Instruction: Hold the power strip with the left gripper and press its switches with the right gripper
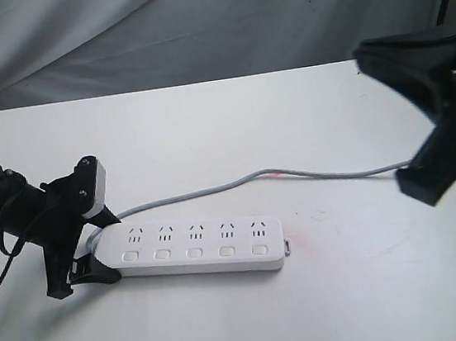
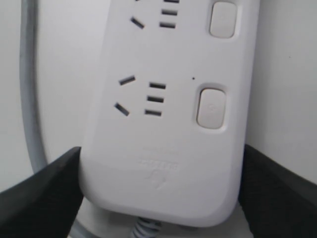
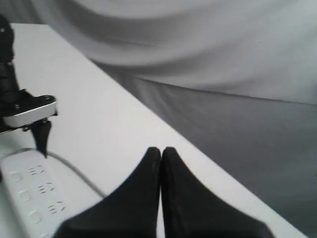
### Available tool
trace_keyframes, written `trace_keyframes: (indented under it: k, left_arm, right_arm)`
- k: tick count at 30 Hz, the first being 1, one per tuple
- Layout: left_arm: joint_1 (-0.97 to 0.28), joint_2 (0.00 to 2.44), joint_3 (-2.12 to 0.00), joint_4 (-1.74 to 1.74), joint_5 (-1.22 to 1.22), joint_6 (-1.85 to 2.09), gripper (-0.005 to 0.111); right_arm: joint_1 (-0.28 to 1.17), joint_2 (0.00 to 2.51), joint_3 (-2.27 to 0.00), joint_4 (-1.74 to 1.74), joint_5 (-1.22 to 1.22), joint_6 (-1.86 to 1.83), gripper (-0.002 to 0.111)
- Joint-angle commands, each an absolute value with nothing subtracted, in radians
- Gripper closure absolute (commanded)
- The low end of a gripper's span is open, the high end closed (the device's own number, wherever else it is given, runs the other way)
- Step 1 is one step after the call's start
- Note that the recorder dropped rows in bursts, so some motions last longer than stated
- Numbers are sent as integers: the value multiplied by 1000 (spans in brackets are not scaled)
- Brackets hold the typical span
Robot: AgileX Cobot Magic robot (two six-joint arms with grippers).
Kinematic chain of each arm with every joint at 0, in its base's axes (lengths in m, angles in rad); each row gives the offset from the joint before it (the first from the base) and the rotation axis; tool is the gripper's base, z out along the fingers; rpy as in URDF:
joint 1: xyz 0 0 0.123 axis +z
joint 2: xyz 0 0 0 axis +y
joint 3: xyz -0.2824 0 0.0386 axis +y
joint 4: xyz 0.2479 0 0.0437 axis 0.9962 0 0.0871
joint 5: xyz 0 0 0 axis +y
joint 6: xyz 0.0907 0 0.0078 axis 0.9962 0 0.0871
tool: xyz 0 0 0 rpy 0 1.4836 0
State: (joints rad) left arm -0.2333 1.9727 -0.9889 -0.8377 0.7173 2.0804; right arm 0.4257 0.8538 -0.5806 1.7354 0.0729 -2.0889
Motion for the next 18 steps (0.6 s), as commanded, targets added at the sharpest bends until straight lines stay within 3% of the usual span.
trace_keyframes:
  k: [1,8,18]
  left_arm:
    - [-239,1966,-995,-858,718,2076,45]
    - [-239,1966,-995,-858,718,2076,45]
    - [-239,1966,-995,-858,718,2074,45]
  right_arm:
    - [418,649,-481,1744,-79,-2086,108]
    - [418,390,-295,1744,-105,-2052,108]
    - [418,357,-265,1744,-76,-1984,108]
